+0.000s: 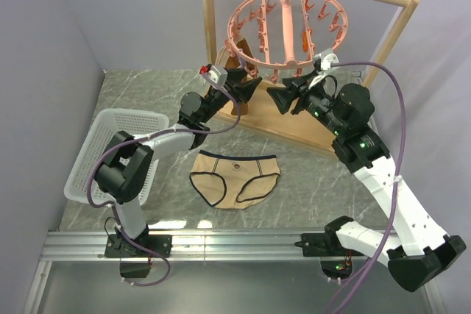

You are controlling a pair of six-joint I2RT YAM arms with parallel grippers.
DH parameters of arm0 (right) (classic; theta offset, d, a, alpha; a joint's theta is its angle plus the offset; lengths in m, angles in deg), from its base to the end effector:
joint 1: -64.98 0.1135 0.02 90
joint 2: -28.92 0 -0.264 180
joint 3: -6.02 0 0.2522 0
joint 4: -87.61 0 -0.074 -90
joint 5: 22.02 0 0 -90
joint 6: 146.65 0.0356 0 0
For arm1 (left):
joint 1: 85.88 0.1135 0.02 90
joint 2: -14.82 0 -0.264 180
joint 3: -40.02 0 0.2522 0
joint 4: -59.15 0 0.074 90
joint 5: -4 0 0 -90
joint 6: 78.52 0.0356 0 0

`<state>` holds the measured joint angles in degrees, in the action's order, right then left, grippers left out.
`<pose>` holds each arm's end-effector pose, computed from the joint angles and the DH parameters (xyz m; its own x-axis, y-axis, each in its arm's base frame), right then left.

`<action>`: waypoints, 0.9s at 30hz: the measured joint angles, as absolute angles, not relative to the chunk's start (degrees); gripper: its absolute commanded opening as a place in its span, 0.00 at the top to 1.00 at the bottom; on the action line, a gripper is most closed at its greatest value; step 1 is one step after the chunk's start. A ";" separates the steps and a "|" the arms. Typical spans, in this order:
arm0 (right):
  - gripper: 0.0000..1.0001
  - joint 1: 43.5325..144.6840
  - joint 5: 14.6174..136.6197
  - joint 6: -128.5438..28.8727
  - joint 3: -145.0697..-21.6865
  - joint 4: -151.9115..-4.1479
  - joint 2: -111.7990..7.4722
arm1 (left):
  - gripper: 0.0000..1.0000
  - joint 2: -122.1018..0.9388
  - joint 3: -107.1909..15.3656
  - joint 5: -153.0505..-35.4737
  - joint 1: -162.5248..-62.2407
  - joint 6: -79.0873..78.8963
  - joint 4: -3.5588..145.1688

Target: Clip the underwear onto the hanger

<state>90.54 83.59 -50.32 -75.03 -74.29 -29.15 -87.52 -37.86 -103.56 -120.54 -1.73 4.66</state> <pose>0.1947 0.1038 0.4452 0.0038 0.1195 -0.9928 -0.6619 0.7445 0.0871 0.3224 -0.2360 0.3210 0.2277 -0.4223 -0.8774 0.8311 0.5538 -0.0509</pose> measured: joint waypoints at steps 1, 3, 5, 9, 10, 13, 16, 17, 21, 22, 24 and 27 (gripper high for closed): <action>0.37 90.56 83.90 -50.30 -75.62 -74.42 -29.87 | 0.45 -88.00 -38.23 -103.41 -120.58 -2.01 4.42; 0.38 90.61 84.16 -50.32 -76.58 -74.46 -31.18 | 0.46 -88.61 -38.54 -102.89 -120.71 -2.80 3.96; 0.37 90.61 84.34 -50.34 -77.09 -74.42 -32.10 | 0.50 -89.03 -38.71 -102.45 -120.87 -3.02 3.39; 0.38 90.65 84.99 -50.32 -77.24 -74.46 -33.21 | 0.60 -89.68 -39.41 -102.43 -120.97 -3.04 2.45; 0.38 90.91 84.99 -50.32 -77.24 -74.46 -33.36 | 0.68 -89.92 -39.76 -102.51 -120.95 -3.06 2.37; 0.39 91.70 84.49 -50.34 -77.24 -74.75 -33.63 | 0.90 -90.34 -40.53 -102.62 -120.95 -3.30 2.19; 0.40 93.14 83.14 -50.50 -77.04 -76.10 -33.65 | 1.00 -90.56 -41.10 -102.84 -121.08 -3.28 2.34; 0.40 93.78 82.15 -50.65 -76.71 -77.17 -33.65 | 1.00 -90.56 -41.16 -103.04 -121.19 -3.24 2.52; 0.39 95.55 79.59 -51.72 -75.64 -80.84 -34.41 | 1.00 -90.56 -41.16 -103.06 -122.20 -2.12 3.02; 0.39 95.85 79.11 -52.01 -75.64 -81.87 -35.07 | 1.00 -90.56 -41.16 -103.06 -122.50 -1.62 3.31; 0.38 96.27 78.22 -52.73 -75.64 -83.95 -36.80 | 1.00 -90.54 -41.16 -103.04 -123.07 -1.01 3.81; 0.37 96.36 77.06 -54.15 -75.10 -86.57 -39.02 | 1.00 -90.12 -41.10 -103.04 -123.66 0.09 4.70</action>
<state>96.36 77.06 -54.15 -75.10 -86.57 -39.02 -90.12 -41.10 -103.04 -123.66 0.09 4.70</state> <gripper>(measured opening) 0.623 0.201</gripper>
